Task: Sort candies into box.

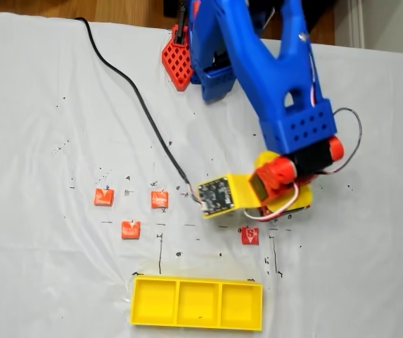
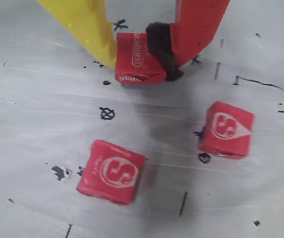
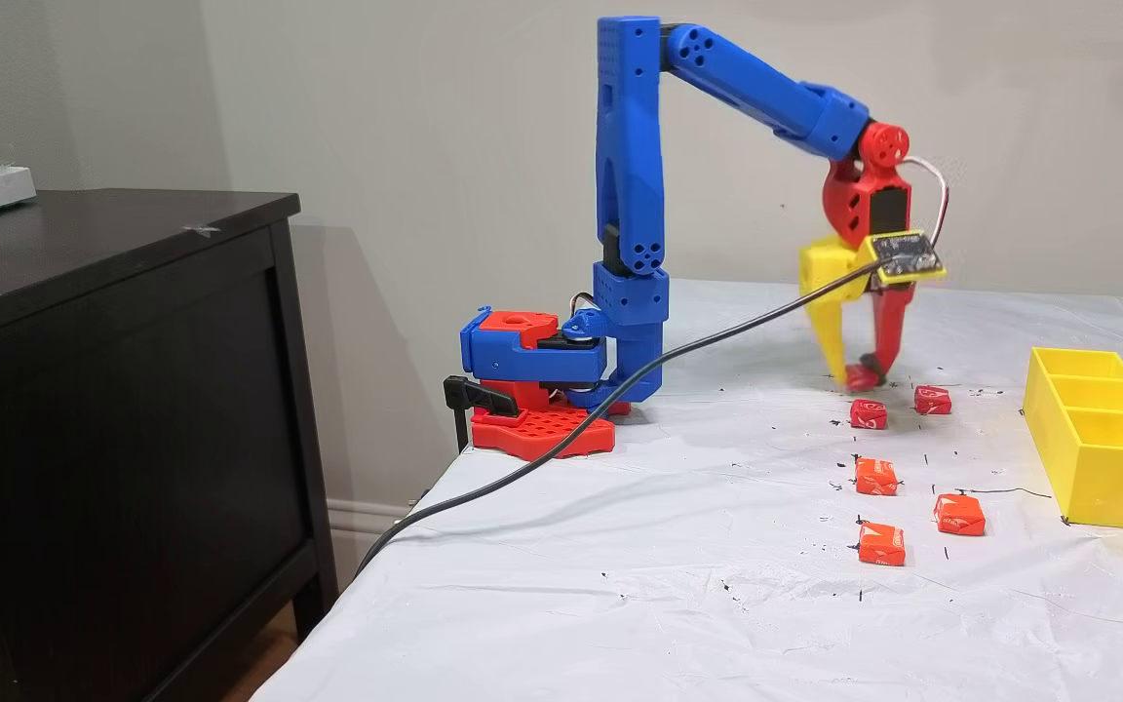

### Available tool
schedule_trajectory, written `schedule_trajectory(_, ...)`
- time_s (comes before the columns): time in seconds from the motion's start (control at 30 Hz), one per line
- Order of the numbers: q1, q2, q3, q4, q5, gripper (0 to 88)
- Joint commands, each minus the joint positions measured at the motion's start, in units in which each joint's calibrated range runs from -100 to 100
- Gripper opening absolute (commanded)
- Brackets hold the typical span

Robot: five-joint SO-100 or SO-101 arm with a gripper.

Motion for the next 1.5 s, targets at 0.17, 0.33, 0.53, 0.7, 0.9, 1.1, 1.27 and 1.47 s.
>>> schedule_trajectory(0.17,7.06,-15.20,-12.04,-1.96,1.47,0.1)
schedule_trajectory(0.33,10.95,-13.08,-14.41,-10.56,0.98,0.1)
schedule_trajectory(0.53,12.58,-7.57,-16.68,-16.45,0.54,0.1)
schedule_trajectory(0.7,12.49,-0.87,-19.23,-18.25,0.59,0.1)
schedule_trajectory(0.9,11.86,7.70,-25.15,-18.83,0.39,0.1)
schedule_trajectory(1.1,12.67,11.52,-30.34,-15.80,0.34,0.1)
schedule_trajectory(1.27,12.76,11.60,-31.25,-12.77,0.20,0.1)
schedule_trajectory(1.47,12.94,10.67,-31.79,-8.35,0.05,0.1)
